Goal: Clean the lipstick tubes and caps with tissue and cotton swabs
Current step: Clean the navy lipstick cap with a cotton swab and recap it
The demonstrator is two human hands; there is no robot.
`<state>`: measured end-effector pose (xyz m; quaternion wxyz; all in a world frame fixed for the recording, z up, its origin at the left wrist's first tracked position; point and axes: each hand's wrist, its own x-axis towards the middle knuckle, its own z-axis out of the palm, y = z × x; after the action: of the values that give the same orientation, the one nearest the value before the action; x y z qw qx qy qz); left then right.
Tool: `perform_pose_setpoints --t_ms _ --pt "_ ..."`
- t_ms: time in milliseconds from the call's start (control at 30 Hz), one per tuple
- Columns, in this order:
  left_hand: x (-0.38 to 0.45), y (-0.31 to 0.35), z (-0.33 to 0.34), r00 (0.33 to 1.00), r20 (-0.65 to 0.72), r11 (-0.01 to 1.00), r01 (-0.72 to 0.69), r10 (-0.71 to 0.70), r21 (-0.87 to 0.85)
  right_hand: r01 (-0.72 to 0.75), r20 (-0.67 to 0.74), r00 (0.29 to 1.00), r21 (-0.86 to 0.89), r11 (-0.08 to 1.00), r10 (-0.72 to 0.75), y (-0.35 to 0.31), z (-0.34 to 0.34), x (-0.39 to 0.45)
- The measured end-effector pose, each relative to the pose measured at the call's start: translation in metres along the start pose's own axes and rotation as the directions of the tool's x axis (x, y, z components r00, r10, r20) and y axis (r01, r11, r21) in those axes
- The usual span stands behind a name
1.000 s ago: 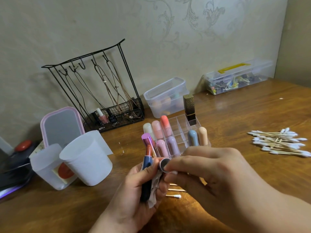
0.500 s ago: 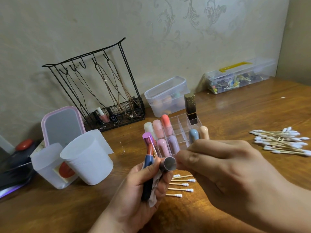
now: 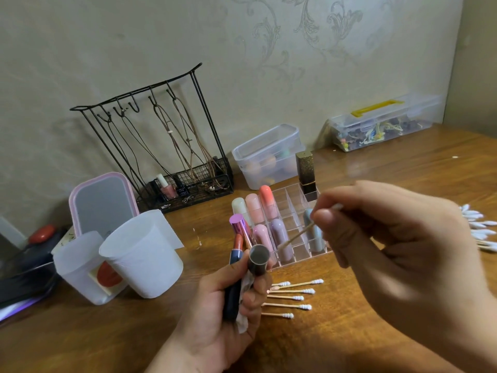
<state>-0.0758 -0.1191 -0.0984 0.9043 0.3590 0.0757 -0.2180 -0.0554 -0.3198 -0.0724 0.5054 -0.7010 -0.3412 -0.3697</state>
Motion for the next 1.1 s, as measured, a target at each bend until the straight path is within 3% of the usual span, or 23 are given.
perform_pose_setpoints --t_ms 133,400,600,700,800,900,1000,1100 --pt "0.001 0.000 -0.002 1.000 -0.007 1.000 -0.012 0.012 0.024 0.016 -0.007 1.000 -0.009 1.000 -0.016 0.001 0.001 -0.001" --pt "0.000 0.001 0.000 0.999 -0.024 0.999 -0.042 0.043 0.030 0.068 0.139 0.988 -0.053 0.996 -0.060 0.002 0.005 -0.005" --pt "0.001 0.001 0.000 0.997 -0.051 0.997 -0.047 0.050 0.068 0.335 0.366 0.905 -0.298 0.894 -0.217 0.009 0.006 -0.011" --pt "0.001 -0.001 0.003 0.993 -0.090 0.990 -0.068 0.080 0.123 0.395 0.420 0.879 -0.378 0.837 -0.225 0.010 0.005 -0.013" --pt "0.001 -0.002 0.009 0.969 -0.192 0.970 -0.116 0.158 0.215 0.368 0.471 0.871 -0.442 0.818 -0.137 0.009 0.007 -0.013" --pt "0.001 -0.004 0.011 0.944 -0.250 0.946 -0.140 0.217 0.292 0.286 0.543 0.839 -0.395 0.873 -0.029 0.006 0.011 -0.015" --pt "0.001 -0.005 0.012 0.934 -0.266 0.934 -0.144 0.237 0.328 0.178 0.500 0.866 -0.328 0.928 0.010 0.007 0.009 -0.012" --pt "0.000 -0.003 0.013 0.927 -0.265 0.921 -0.164 0.266 0.352 0.131 0.491 0.866 -0.408 0.904 0.097 0.006 0.008 -0.008"
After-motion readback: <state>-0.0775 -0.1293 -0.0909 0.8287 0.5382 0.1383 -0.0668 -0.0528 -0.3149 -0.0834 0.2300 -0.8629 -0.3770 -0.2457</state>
